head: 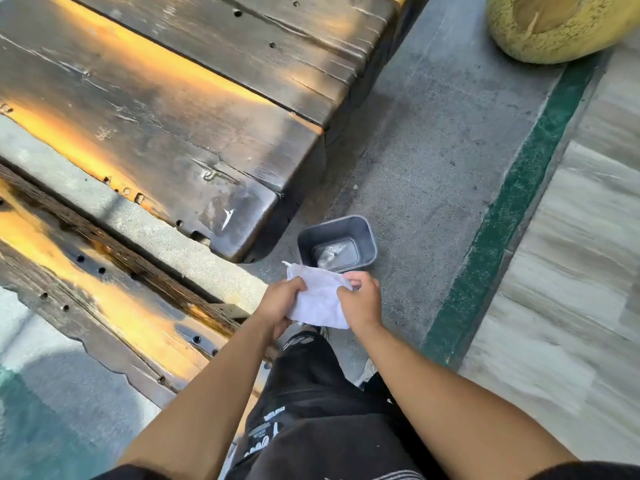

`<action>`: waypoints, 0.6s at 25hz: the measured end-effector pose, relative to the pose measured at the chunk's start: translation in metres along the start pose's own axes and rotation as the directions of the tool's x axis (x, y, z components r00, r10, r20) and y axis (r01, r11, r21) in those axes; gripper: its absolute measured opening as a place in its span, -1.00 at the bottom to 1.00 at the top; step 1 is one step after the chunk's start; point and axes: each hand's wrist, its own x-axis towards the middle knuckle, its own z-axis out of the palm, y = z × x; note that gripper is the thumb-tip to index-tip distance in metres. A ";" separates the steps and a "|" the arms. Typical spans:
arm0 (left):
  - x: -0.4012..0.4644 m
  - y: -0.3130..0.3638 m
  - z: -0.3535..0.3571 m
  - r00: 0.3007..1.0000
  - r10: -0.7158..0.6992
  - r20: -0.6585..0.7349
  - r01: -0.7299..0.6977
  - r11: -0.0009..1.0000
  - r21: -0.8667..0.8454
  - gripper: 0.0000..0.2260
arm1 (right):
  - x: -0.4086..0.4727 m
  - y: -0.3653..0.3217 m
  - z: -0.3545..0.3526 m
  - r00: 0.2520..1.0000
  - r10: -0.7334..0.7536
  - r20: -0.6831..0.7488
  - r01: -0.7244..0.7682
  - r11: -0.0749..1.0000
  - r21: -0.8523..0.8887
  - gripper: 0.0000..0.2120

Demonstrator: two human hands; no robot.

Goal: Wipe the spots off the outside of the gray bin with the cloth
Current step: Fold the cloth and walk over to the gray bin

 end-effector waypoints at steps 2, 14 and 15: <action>-0.013 -0.032 0.028 0.999 -0.037 -0.008 0.037 0.999 -0.022 -0.89 | -0.002 0.037 -0.030 0.988 0.154 0.017 -0.155 0.984 0.084 -0.75; -0.011 -0.164 0.099 0.967 -0.129 0.220 0.152 0.984 -0.091 -0.64 | -0.029 0.185 -0.123 0.631 0.545 0.552 -0.750 0.612 0.252 -0.69; -0.008 -0.166 0.098 0.961 -0.125 0.246 0.153 0.983 -0.098 -0.73 | -0.030 0.191 -0.123 0.618 0.536 0.575 -0.759 0.598 0.259 -0.70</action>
